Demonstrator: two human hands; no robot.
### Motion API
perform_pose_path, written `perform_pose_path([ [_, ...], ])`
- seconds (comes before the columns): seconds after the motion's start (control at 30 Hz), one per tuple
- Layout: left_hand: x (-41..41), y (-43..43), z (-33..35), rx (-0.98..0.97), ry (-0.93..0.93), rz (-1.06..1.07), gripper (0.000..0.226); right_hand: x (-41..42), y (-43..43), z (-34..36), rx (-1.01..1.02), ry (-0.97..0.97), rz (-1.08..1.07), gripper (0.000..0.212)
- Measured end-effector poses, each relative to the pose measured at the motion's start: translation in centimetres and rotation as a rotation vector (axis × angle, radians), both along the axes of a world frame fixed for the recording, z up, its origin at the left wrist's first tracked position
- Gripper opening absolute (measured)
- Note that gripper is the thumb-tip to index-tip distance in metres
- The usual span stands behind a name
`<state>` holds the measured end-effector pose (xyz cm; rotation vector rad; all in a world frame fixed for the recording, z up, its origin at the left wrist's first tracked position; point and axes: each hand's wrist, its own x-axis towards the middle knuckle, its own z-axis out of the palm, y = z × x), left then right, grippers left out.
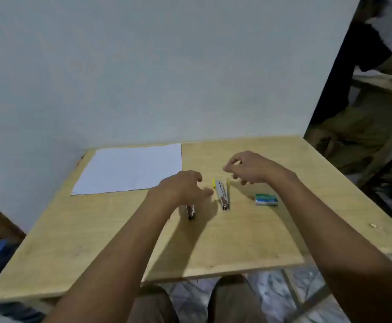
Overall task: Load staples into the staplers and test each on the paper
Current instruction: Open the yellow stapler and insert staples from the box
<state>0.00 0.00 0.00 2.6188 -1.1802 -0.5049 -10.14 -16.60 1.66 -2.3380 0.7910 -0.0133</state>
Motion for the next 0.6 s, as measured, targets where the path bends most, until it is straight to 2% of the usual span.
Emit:
perform_pose_path([
  [0.1, -2.3, 0.9, -1.7, 0.032, -0.087, 0.010, 0.053, -1.1, 1.1, -2.6, -0.051, 0.051, -0.100, 0.041],
  [0.17, -3.3, 1.0, -2.7, -0.025, -0.116, 0.037, 0.047, -1.3, 2.2, -4.0, -0.085, 0.079, -0.135, 0.030],
  [0.27, -3.7, 0.9, -3.2, -0.111, -0.093, 0.069, 0.043, -0.8, 3.2, -5.0, -0.177, 0.051, -0.203, 0.023],
  [0.43, -3.8, 1.6, -4.0, -0.251, -0.040, 0.094, 0.038, -0.3, 3.8, -5.6, -0.245, 0.013, -0.263, 0.029],
  [0.5, -3.8, 1.8, -4.2, -0.345, -0.007, 0.117, 0.036, -0.5, 3.9, -5.7, -0.211, -0.047, -0.283, 0.030],
  [0.6, -4.5, 1.6, -3.8, -0.529, 0.084, 0.213, 0.037, -1.2, 4.7, -5.5, -0.112, -0.234, -0.306, 0.030],
])
